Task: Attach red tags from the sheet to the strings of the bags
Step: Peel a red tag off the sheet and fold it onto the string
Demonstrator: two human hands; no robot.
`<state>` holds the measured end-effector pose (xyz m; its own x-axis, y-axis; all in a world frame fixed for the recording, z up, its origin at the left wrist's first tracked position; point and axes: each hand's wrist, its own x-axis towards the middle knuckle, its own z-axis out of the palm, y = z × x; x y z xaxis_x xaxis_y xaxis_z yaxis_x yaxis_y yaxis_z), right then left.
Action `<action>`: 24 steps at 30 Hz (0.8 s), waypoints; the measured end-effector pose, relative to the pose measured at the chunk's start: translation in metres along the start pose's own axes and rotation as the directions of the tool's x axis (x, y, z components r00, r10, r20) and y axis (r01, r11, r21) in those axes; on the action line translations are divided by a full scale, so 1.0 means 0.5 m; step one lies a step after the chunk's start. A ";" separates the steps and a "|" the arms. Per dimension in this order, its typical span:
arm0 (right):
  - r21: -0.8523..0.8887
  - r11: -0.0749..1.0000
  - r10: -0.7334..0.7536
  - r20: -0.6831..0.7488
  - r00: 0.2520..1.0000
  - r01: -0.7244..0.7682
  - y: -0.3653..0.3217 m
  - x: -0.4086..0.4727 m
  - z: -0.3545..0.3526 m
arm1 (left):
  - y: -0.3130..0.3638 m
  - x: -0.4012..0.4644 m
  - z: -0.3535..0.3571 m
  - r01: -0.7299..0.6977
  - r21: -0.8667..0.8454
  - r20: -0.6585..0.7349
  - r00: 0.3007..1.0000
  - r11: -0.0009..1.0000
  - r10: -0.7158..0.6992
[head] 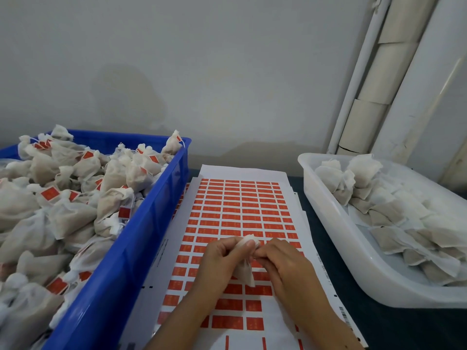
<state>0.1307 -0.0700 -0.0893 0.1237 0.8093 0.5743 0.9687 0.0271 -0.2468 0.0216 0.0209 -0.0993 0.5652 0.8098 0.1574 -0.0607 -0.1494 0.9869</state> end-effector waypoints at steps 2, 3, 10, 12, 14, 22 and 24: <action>-0.032 0.999 -0.047 -0.071 0.996 0.044 -0.004 0.001 -0.001 | -0.003 0.002 0.001 -0.024 0.076 0.014 1.000 0.997 0.023; -0.065 0.996 -0.064 -0.089 0.994 0.058 -0.005 0.000 -0.001 | -0.004 0.003 0.000 -0.032 0.110 0.028 0.999 0.993 0.029; -0.024 0.999 -0.029 -0.187 0.982 0.025 0.006 -0.001 0.001 | -0.011 0.002 0.001 -0.051 0.215 0.084 0.996 0.975 0.034; 0.023 1.000 0.021 -0.172 0.985 -0.017 0.001 0.001 -0.006 | -0.011 0.001 0.002 -0.061 0.221 0.096 0.995 0.973 0.040; 0.161 0.978 0.147 -0.059 0.987 -0.136 0.008 0.001 -0.009 | -0.007 0.000 0.003 -0.062 0.202 0.116 0.992 0.978 0.038; 0.023 0.999 -0.038 -0.074 0.997 0.040 0.006 0.000 0.008 | -0.010 0.000 -0.001 0.007 0.181 0.100 0.995 0.983 -0.026; 0.070 0.997 -0.035 -0.007 0.999 0.036 -0.004 0.001 -0.006 | 0.002 -0.004 -0.001 0.021 0.133 0.130 0.991 0.991 -0.039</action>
<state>0.1296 -0.0711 -0.0863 0.0910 0.8039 0.5878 0.9550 0.0970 -0.2804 0.0201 0.0196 -0.0987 0.6690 0.7346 0.1132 0.0611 -0.2062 0.9766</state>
